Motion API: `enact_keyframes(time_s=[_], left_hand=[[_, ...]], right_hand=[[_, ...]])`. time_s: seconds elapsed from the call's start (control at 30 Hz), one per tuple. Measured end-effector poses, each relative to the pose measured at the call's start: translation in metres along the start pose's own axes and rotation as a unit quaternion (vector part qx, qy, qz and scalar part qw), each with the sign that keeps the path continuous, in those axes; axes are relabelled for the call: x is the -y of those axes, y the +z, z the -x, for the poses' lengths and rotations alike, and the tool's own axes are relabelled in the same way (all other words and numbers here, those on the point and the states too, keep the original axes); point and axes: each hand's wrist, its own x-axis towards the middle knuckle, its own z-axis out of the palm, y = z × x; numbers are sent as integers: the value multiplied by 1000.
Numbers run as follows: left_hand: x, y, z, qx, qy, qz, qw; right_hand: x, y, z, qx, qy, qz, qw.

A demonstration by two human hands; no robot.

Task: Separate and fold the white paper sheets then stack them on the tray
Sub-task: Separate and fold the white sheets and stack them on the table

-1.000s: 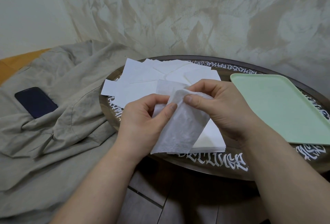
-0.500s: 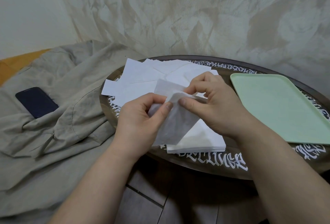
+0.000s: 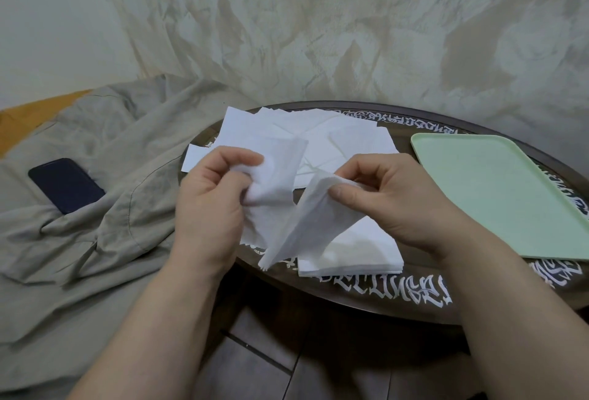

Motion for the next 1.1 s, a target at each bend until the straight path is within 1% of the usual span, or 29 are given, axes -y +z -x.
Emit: enact_keyframes(time_s=[0.07, 0.13, 0.17, 0.23, 0.3, 0.4, 0.47, 0.6, 0.7, 0.8, 0.87, 0.9, 0.97, 1.03, 1.07, 1.1], left_hand=[[1, 3, 6, 74, 14, -47, 996], [3, 9, 12, 137, 47, -110, 983], [5, 11, 12, 147, 67, -150, 975], [5, 13, 12, 141, 94, -224, 960], [0, 12, 11, 155, 85, -222, 959], [-1, 9, 11, 205, 72, -180, 959], [-2, 9, 11, 193, 55, -160, 967], [2, 10, 11, 164, 84, -184, 965], [3, 8, 9, 151, 47, -125, 979], [0, 10, 11, 159, -4, -59, 986], [2, 11, 13, 152, -5, -55, 987], [3, 11, 12, 132, 8, -58, 990], [5, 6, 6, 58, 50, -95, 993], [5, 1, 1, -2, 74, -138, 988], [7, 0, 0, -7, 75, -139, 987], [7, 0, 1, 13, 63, -134, 989]], right_hand=[[7, 6, 1, 22, -9, -17, 1000], [9, 11, 1, 30, -25, -28, 999], [8, 12, 1, 28, -30, -31, 999], [5, 13, 0, 13, -28, -30, 999], [3, 13, -1, -13, -30, -8, 999], [2, 13, -3, -39, -59, 76, 995], [1, 14, -4, -37, -67, 94, 993], [0, 14, -3, -10, -48, 67, 997], [0, 10, -2, 9, -35, 35, 999], [0, 9, -2, 12, -26, 15, 999], [0, 11, -2, 15, -18, 13, 1000], [1, 10, -2, 15, -15, 7, 1000], [5, 7, -1, 7, -10, -66, 998], [10, 2, 1, -1, -1, -186, 983], [12, 1, 2, -3, 3, -224, 975], [13, 1, 2, -5, 5, -235, 972]])
